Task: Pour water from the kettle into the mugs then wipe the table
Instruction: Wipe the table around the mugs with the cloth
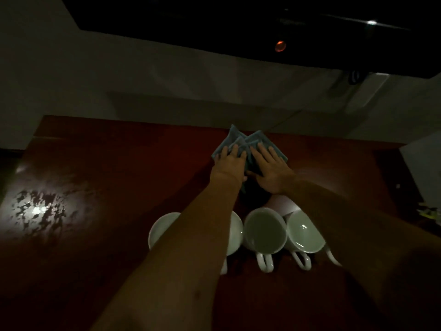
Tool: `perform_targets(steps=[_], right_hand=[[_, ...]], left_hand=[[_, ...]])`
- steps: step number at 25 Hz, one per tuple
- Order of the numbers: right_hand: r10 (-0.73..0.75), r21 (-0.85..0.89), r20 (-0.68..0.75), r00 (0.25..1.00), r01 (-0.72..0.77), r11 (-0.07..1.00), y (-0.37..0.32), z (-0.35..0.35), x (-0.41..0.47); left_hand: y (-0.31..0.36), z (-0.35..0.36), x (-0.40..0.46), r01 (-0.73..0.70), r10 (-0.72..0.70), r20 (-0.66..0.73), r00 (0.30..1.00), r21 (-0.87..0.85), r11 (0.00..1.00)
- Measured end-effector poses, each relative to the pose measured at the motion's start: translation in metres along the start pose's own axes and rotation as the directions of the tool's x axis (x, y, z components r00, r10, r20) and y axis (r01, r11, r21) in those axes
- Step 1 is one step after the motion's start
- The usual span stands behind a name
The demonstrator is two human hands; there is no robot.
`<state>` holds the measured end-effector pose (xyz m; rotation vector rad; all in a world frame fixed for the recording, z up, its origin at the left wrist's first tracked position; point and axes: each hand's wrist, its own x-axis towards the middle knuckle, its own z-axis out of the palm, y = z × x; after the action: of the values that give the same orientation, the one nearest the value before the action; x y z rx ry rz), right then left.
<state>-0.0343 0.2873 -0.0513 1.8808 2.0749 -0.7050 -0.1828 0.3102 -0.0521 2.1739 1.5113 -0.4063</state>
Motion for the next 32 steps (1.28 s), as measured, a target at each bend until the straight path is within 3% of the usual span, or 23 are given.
perform_targets(steps=[5,13,17,23,32], right_hand=[[0.023,-0.015,0.062,0.998,-0.022,1.000,-0.007,-0.005,0.001],[-0.130,-0.017,0.065,0.989,0.132,0.991,-0.135,0.012,0.033],[-0.228,-0.026,0.146,0.963,0.234,0.972,-0.160,0.004,0.040],[-0.223,-0.010,0.125,0.967,0.226,0.974,-0.116,-0.003,0.039],[-0.012,0.082,0.060,0.998,0.007,0.997,0.068,-0.022,-0.010]], left_hand=[[-0.001,-0.003,-0.003,-0.010,0.010,-0.017,1.000,0.011,1.000],[-0.147,0.004,-0.066,0.062,-0.062,-0.036,0.997,-0.009,0.998],[-0.176,0.003,-0.089,0.118,-0.118,-0.003,0.993,0.018,0.993],[-0.146,-0.018,-0.066,0.089,-0.097,0.044,0.994,0.161,0.983],[0.024,-0.022,0.020,-0.149,0.138,0.061,0.989,0.236,0.960]])
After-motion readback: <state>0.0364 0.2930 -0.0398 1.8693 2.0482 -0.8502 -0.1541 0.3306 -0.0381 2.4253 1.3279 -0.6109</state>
